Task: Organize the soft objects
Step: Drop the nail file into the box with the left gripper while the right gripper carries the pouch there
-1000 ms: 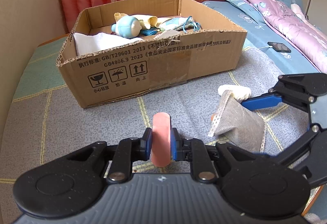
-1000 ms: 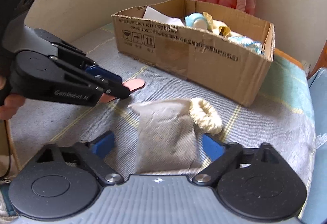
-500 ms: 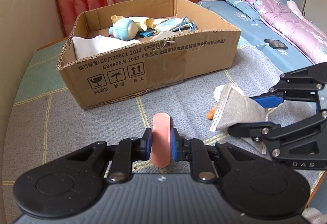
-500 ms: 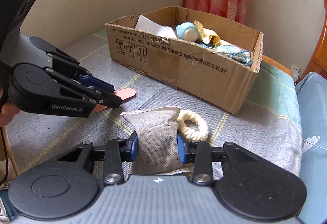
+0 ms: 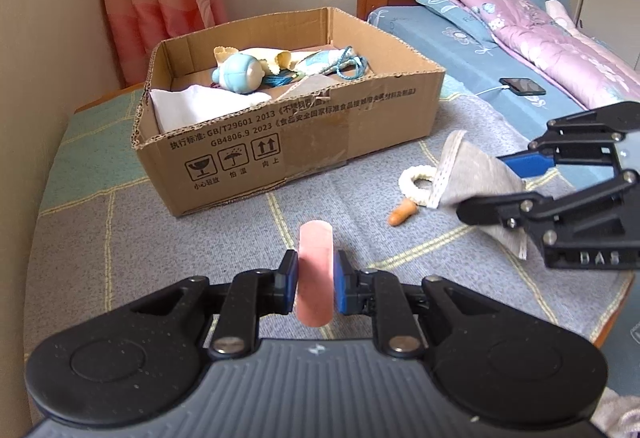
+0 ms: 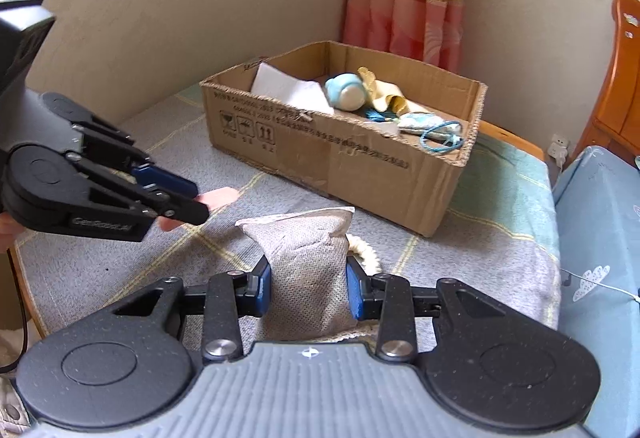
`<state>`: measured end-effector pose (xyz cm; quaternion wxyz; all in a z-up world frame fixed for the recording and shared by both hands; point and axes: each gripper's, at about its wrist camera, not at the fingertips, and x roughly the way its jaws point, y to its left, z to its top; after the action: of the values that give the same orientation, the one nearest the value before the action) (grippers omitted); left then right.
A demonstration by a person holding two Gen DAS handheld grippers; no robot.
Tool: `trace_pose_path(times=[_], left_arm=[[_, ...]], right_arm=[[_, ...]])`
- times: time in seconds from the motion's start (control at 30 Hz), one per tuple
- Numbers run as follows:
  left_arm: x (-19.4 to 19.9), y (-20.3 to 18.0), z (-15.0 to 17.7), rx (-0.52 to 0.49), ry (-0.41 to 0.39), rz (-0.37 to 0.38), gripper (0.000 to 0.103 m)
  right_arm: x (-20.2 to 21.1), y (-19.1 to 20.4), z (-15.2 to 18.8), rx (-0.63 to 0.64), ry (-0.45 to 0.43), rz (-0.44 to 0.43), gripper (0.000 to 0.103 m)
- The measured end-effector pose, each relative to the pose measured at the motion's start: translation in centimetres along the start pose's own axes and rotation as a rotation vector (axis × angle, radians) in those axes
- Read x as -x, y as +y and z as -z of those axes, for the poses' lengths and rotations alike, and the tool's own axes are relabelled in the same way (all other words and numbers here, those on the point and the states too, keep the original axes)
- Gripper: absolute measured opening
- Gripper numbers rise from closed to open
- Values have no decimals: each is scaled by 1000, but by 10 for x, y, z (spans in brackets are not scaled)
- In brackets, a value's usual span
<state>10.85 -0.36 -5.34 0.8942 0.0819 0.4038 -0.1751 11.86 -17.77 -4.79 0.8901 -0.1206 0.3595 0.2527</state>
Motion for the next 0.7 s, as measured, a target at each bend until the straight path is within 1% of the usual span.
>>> trace_pose_path(times=[0.17,0.33,0.57,0.7], left_arm=[[10,3,2,-1,-2,10,17],[18,4,-3,-7,-15,17,17],[25,6,-25,-30,-65,28,17],[24,12,-50,-47,-100,33,17]], right_arm=[[6,-4,-1,-24,-10,16,41],[11,-6,-3,-38,-24,12,41],[17,-7,-12,-39,-50,4,41],[20,-7,-23,-38,-82,3,41]])
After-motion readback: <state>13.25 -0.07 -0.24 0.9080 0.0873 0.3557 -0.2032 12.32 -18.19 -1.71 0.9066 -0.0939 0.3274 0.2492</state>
